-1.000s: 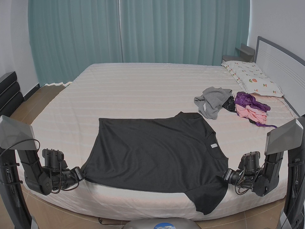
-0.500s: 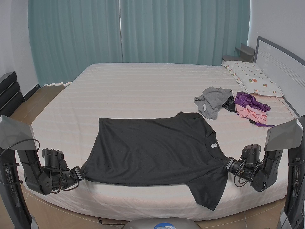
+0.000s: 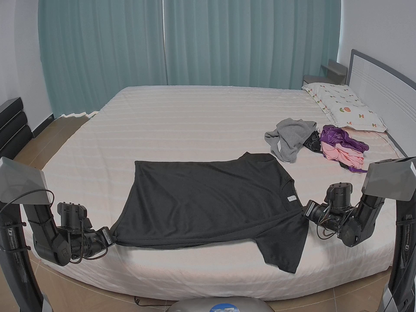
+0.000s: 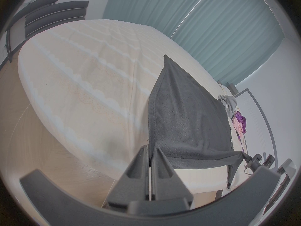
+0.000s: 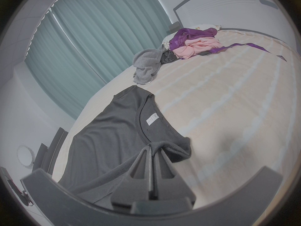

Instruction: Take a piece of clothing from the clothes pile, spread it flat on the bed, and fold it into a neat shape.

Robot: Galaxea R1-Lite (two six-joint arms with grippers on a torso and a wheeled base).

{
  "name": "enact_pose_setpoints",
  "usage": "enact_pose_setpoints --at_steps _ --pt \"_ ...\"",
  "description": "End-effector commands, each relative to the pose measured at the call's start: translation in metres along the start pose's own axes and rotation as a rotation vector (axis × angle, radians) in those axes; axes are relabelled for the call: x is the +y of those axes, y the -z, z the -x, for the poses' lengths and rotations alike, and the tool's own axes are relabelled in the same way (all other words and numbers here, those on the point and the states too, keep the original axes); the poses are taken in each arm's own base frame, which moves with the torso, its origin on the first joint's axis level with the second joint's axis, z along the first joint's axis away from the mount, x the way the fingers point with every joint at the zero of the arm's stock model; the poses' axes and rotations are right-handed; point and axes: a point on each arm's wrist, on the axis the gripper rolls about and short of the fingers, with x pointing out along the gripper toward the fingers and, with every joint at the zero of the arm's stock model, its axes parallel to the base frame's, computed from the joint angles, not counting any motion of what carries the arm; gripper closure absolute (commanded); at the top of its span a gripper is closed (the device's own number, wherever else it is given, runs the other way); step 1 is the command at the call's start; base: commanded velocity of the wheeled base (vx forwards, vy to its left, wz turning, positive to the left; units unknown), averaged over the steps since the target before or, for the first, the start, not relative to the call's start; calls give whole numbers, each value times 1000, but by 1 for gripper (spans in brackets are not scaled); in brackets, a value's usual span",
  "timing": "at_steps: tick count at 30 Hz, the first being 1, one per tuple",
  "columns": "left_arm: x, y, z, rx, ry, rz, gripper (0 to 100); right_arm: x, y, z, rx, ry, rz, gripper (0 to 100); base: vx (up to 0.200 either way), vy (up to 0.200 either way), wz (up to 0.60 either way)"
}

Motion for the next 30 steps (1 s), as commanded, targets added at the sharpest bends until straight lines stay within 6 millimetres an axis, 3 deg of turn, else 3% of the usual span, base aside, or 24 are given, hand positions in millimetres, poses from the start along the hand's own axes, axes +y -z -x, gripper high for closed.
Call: enact_pose_setpoints --at_steps 1,2,8,14,15,19,23,30 --pt "1 1 0 3 -2 1 100 -3 6 -16 16 7 21 100 0 0 0" --pt "1 1 0 3 -2 1 100 -3 6 -16 16 7 21 0 0 0 0" --pt "1 2 -2 8 -5 3 100 -3 5 -15 38 -42 48 0 0 0 0" --pt "2 2 -1 9 -6 3 100 -4 -1 8 52 -75 40 0 0 0 0" --pt "1 2 -2 8 -5 3 100 -9 10 29 133 -119 53 0 0 0 0" --pt "2 2 -1 9 -7 4 100 -17 27 57 217 -206 84 0 0 0 0" --pt "1 2 1 7 -4 2 100 -24 46 67 269 -200 93 0 0 0 0" --pt "1 2 0 8 -5 3 100 -33 67 65 298 -201 115 0 0 0 0"
